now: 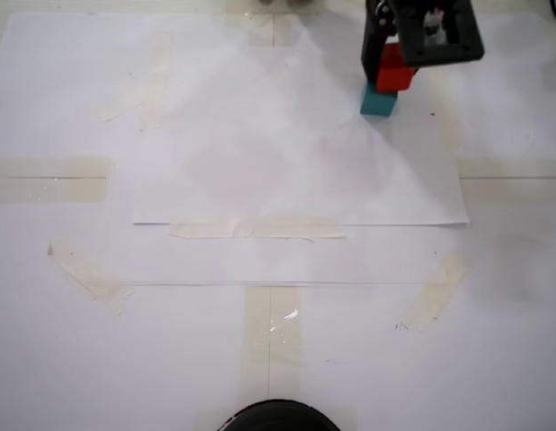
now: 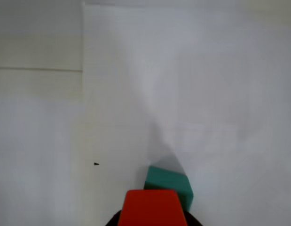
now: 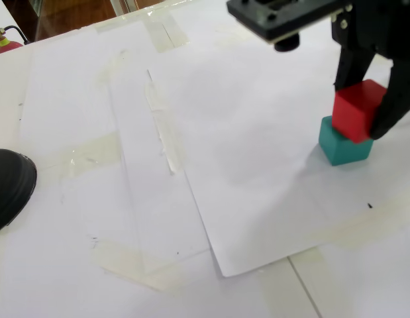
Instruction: Put the red cube on the top of the blue cube.
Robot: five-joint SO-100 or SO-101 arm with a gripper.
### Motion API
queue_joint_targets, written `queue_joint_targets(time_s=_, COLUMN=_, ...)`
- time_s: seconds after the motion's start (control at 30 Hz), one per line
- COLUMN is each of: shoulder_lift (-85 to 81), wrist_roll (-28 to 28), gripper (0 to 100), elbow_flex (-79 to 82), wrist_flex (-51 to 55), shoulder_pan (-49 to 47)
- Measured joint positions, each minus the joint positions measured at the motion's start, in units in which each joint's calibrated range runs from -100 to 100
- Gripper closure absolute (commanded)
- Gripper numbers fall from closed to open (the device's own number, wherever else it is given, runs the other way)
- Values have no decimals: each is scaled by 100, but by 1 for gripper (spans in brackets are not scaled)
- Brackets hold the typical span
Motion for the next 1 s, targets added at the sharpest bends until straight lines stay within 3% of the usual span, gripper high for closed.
queue_joint_targets(time_s=0.23, shoulder_lift=26, wrist_roll=112, gripper=95, elbow_flex=0, wrist_flex=-98, shoulder_pan=110)
queue_joint_targets(time_s=0.53, shoulder_lift=43, wrist_roll=166, gripper=82, elbow_flex=36, wrist_flex=-98, shoulder_pan=154)
queue_joint_targets(time_s=1.0, shoulder_lift=69, wrist_roll=147, gripper=71, elbow_flex=54, wrist_flex=-98, shoulder_pan=139)
